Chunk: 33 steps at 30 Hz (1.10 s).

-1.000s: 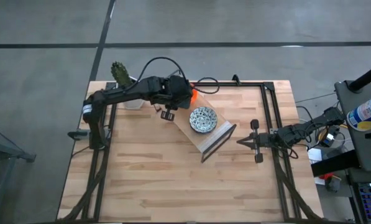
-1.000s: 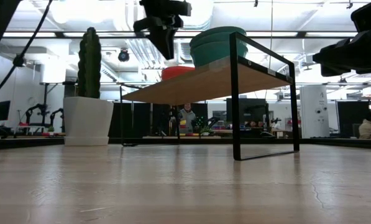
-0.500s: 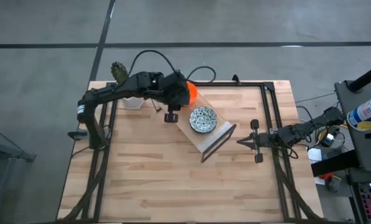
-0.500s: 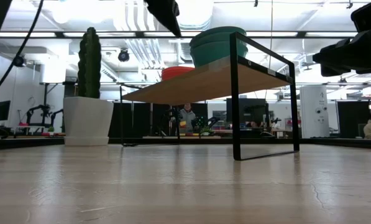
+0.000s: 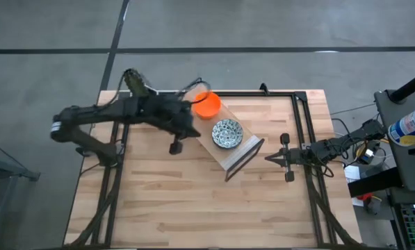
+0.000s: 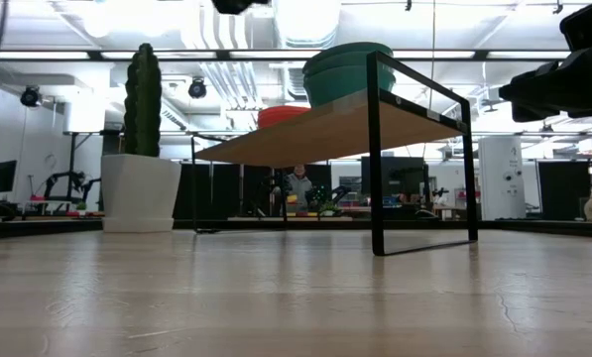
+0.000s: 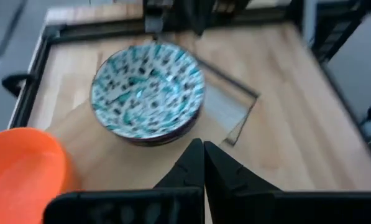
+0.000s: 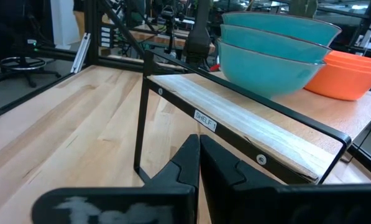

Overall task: Pick & Place Mini bowls
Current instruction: Return to Home Position

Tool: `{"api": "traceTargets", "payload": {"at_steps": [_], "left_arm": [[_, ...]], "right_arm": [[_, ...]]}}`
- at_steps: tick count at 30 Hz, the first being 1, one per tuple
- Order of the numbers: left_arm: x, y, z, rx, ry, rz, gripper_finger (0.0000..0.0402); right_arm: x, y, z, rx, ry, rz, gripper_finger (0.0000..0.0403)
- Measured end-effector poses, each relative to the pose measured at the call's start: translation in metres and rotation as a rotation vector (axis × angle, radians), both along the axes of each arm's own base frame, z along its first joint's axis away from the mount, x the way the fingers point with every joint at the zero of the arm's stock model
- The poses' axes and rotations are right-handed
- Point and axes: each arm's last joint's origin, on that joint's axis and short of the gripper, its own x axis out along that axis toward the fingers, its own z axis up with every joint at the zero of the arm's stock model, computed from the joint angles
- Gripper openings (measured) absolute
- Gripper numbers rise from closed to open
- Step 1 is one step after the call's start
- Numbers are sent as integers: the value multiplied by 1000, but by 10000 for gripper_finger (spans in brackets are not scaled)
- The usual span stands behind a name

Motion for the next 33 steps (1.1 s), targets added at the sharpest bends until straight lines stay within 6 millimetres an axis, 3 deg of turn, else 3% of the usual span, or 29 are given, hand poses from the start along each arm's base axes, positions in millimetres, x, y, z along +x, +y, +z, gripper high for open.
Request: {"api": "traceTargets", "payload": {"at_steps": [7,14,22,33], "left_arm": [[-53,-25,-35,-102,-219,-17,0],[-93,-31,-88,-211,-391,-6,0],[-119,-31,-144,-248,-505,-3,0],[-145,-29,-176,-237,-568,48,0]], "right_arm": [[0,0,0,0,0,0,8],[0,0,0,-6,0,0,8],[0,0,0,-11,0,1,8],[-1,-1,4,75,-40,-6,8]]}}
